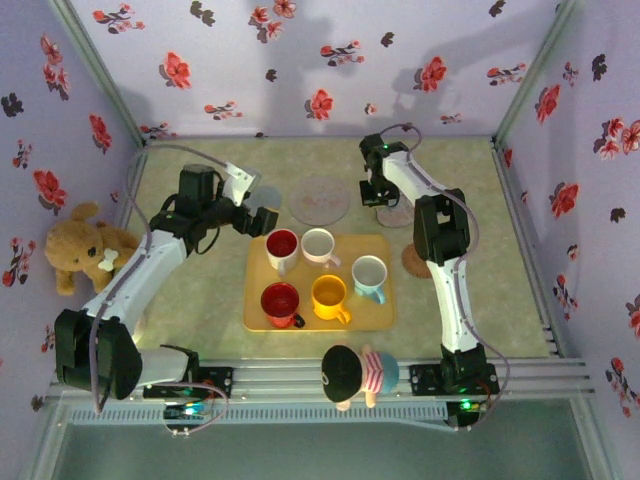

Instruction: Place the cup by the coaster

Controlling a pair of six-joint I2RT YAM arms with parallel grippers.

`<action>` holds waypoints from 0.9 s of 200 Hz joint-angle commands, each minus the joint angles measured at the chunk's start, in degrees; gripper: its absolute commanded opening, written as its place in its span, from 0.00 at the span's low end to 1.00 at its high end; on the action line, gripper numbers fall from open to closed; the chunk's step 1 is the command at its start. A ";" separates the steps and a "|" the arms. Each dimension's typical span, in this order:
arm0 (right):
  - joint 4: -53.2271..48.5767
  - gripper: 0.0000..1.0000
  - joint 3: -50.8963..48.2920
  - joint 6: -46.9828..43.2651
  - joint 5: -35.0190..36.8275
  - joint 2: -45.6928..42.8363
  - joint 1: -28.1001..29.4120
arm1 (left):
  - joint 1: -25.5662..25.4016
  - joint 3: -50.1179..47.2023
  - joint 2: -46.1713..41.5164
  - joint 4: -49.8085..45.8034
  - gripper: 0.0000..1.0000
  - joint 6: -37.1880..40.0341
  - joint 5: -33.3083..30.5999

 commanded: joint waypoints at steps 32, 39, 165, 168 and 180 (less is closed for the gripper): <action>-1.96 0.02 -0.82 0.75 -6.65 -0.92 1.68 | -0.46 -0.56 -0.57 0.02 1.00 1.31 -0.43; -1.96 0.02 -0.53 0.83 -6.93 -0.74 1.68 | -0.45 -0.47 -0.56 -0.09 1.00 1.31 -0.43; -2.67 0.14 5.58 2.37 -8.13 3.76 1.63 | -0.46 0.15 0.58 -0.60 1.00 1.31 -0.59; -2.67 0.15 5.60 2.41 -8.04 3.81 1.57 | -0.46 0.15 0.58 -0.68 1.00 1.31 -0.57; -2.67 0.15 5.72 2.58 -7.78 4.09 1.46 | -0.37 0.15 0.67 -0.60 1.00 1.39 -0.58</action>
